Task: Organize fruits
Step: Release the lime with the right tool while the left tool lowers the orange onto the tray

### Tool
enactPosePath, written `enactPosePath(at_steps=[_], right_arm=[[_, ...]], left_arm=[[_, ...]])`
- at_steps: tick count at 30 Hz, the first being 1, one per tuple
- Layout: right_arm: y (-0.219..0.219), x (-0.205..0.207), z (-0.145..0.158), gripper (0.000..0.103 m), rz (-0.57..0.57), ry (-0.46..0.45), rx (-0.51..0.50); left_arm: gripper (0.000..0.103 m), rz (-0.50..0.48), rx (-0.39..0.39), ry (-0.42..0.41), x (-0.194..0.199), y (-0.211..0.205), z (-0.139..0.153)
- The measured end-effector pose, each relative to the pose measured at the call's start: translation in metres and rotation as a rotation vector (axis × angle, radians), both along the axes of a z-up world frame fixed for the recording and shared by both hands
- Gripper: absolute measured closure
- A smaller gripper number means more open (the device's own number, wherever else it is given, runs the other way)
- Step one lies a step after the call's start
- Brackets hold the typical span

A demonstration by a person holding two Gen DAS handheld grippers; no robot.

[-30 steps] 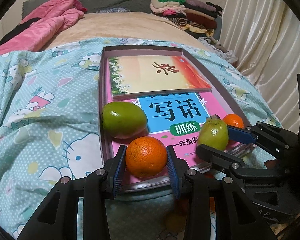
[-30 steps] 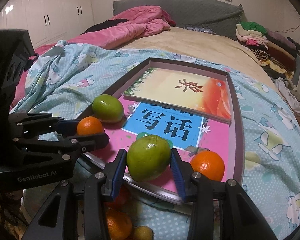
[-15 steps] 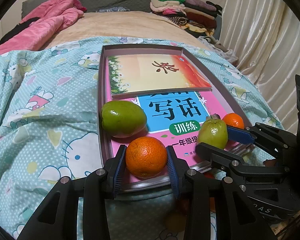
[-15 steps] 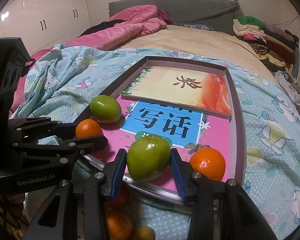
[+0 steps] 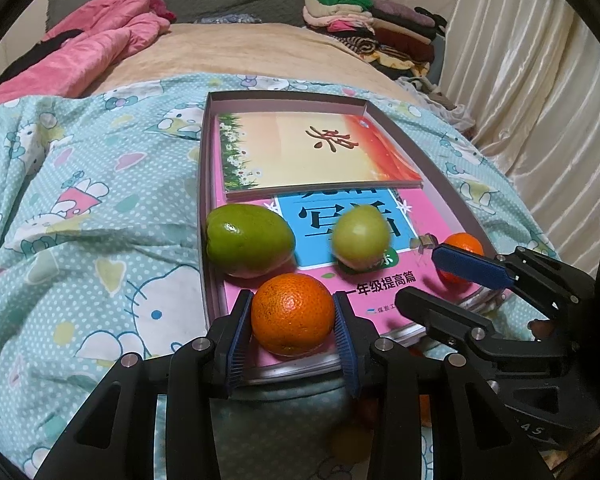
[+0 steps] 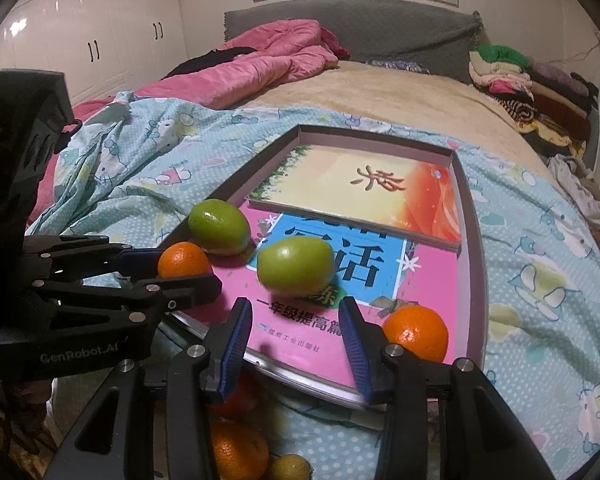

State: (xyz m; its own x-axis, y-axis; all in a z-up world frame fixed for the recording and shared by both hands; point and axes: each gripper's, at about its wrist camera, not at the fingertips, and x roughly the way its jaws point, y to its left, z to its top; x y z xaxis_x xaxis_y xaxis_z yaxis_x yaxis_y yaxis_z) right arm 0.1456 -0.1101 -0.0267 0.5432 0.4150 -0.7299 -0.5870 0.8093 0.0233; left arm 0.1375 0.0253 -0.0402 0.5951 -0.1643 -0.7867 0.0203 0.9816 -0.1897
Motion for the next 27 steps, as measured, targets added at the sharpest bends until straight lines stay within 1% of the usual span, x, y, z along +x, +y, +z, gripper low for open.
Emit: enactPosePath(at_steps=[3,7,13,15,16,21,23,27], right_arm=[[-0.002,-0.001,0.003,0.057,-0.005,-0.011,0.014],[-0.004,-0.001,0.005,0.053,-0.01,-0.016,0.024],[-0.003,-0.001,0.003,0.053,-0.007,-0.014,0.017],[-0.003,-0.002,0.002,0.053,-0.008,-0.013,0.014],[-0.003,-0.002,0.002,0.053,-0.007,-0.014,0.014],[-0.004,-0.003,0.002,0.048,-0.014,-0.023,0.017],[-0.005,-0.003,0.003,0.048,-0.016,-0.026,0.017],[-0.004,-0.003,0.003,0.048,-0.018,-0.028,0.017]], left_arm=[[0.062,0.0,0.003,0.0,0.0,0.001,0.0],[0.062,0.0,-0.006,0.0,0.0,0.001,0.0],[0.055,0.003,-0.017,-0.026,-0.003,0.001,0.007],[0.052,0.007,-0.021,-0.024,-0.003,0.002,0.007],[0.049,0.009,-0.025,-0.023,-0.003,0.003,0.008],[0.044,0.015,-0.039,-0.039,-0.005,0.005,0.012],[0.041,0.016,-0.041,-0.048,-0.005,0.006,0.014],[0.039,0.016,-0.044,-0.057,-0.008,0.006,0.016]])
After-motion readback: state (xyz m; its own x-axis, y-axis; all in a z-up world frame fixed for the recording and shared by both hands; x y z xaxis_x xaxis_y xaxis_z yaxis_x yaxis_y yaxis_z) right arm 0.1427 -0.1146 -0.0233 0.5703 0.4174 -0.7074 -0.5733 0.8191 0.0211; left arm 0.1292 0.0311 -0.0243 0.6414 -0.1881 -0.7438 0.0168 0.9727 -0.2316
